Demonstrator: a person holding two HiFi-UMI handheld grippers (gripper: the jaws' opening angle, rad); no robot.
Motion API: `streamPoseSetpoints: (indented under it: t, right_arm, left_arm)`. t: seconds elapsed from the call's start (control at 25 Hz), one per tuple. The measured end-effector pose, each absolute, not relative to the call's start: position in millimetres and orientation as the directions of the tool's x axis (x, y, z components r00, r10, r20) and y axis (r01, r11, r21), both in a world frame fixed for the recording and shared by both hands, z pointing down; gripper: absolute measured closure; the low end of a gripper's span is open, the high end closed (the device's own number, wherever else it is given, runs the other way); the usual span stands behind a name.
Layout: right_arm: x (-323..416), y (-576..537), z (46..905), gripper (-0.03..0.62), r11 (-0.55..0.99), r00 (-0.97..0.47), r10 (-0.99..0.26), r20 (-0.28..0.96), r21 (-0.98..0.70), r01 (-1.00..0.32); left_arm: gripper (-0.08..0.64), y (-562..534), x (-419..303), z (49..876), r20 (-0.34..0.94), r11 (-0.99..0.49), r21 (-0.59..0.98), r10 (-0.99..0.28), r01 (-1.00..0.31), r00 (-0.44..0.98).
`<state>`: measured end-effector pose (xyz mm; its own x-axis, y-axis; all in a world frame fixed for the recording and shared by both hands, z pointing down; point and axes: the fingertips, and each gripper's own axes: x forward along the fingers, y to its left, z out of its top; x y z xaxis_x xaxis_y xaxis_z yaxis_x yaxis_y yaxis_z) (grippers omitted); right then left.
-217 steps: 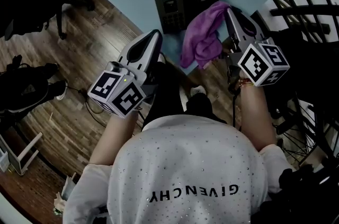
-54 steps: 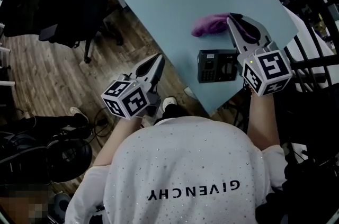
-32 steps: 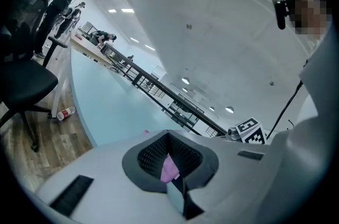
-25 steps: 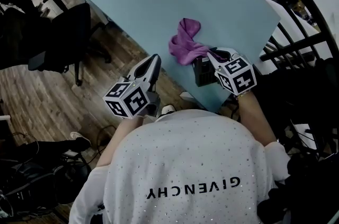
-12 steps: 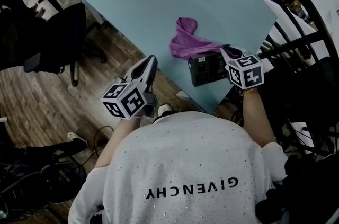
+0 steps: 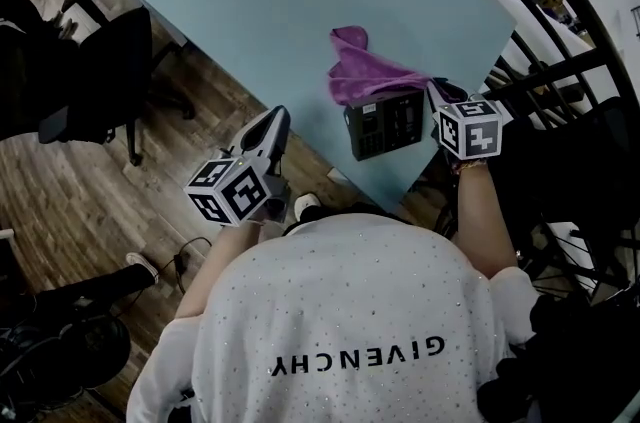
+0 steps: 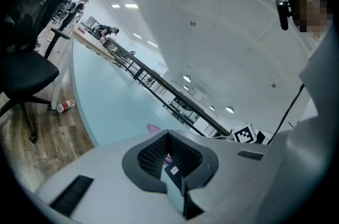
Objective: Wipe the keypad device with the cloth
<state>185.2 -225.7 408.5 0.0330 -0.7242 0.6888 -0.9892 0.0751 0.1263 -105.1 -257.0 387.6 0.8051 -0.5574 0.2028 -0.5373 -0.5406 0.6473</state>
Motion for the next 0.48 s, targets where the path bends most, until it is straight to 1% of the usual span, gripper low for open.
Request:
streamPoseSetpoints:
  t: [0.12,0.24,0.32,0.48]
  right_arm:
    - [187.1,-220.8,406.8,0.561,-0.002,-0.016,-0.77,0.638,-0.027,-1.0]
    - [191.3,-214.1,411.7,0.561,-0.045,-0.073,-0.796,0.601,-0.18,-0.983]
    - [191.5,-209.4,416.3,0.561,-0.046,-0.099,-0.799,0.593,-0.224,-0.974]
    - [183.2,-196.1,427.2,0.561,0.017,-0.159,-0.781,0.604,-0.234,-0.972]
  left_arm:
    - [0.559,-248.6,-98.2,385.8,0.205,-0.549,0.641,-0.551,-0.537,0.809]
    - [0.559,-235.8,-91.6,384.4,0.212,-0.557,0.628,-0.55,-0.544,0.808]
    - [0.559,-228.4,-93.3,385.3,0.224,-0.548,0.621,-0.561,-0.56,0.797]
    - [0.56,-213.8,-98.3,382.6,0.241,-0.52,0.616,-0.59,-0.591,0.771]
